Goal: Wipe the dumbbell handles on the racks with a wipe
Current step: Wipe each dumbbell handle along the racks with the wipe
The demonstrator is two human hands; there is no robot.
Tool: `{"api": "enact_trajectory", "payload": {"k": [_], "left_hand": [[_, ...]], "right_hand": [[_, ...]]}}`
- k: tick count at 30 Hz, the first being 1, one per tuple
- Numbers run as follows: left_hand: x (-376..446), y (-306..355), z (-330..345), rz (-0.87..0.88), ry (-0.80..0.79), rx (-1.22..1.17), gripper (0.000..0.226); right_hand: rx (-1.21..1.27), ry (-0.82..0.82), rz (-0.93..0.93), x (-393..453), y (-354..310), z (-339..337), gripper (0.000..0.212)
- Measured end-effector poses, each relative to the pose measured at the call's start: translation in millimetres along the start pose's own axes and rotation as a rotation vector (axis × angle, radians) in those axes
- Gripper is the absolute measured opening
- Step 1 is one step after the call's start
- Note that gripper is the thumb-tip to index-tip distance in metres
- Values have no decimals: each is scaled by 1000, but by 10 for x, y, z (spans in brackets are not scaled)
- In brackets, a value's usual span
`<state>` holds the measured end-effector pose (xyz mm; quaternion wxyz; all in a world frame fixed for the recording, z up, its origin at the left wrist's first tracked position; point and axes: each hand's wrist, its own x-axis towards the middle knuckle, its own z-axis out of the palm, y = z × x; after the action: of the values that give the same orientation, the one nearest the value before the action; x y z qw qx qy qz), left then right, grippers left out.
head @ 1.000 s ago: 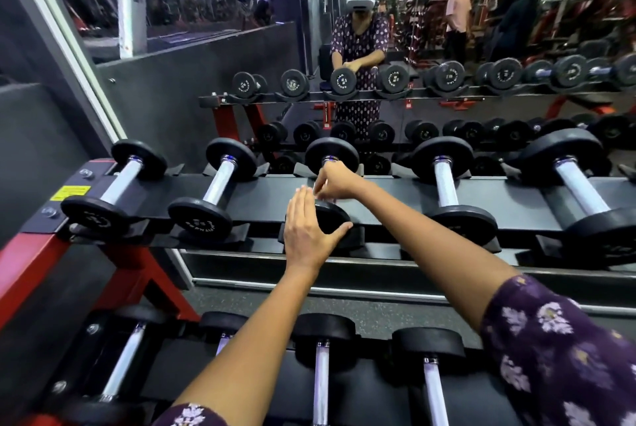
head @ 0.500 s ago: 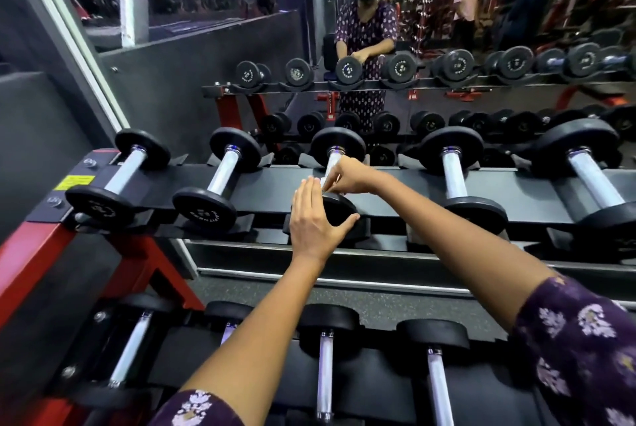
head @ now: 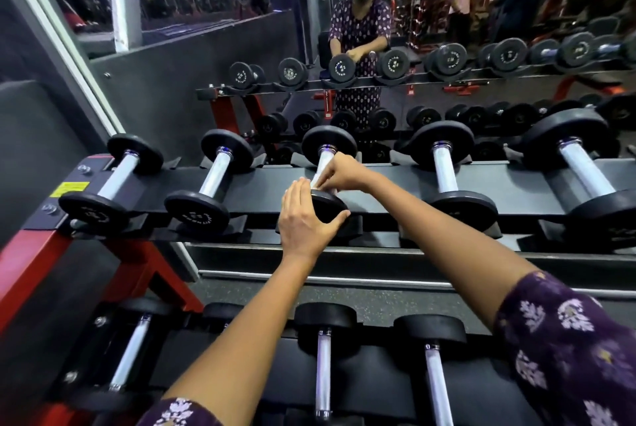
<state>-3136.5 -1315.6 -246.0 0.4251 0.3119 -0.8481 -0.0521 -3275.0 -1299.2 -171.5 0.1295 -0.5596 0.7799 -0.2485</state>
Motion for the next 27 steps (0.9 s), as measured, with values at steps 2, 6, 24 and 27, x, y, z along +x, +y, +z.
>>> {"api": "enact_trajectory", "payload": {"k": [2,6,24,27], "left_hand": [[9,26,-43,-7,7,-4,86],[146,121,-212,-117,-10,-126,80],[33,148,71,-178,-103,45,110],[21,141,108,-165,-93,65,106]], "right_hand": [[31,136,33,112,18,-35,19],[27,184,18,187,11,16,20],[74,148,22,229,103,101,27],[127,278,89,354,62,44,20]]}}
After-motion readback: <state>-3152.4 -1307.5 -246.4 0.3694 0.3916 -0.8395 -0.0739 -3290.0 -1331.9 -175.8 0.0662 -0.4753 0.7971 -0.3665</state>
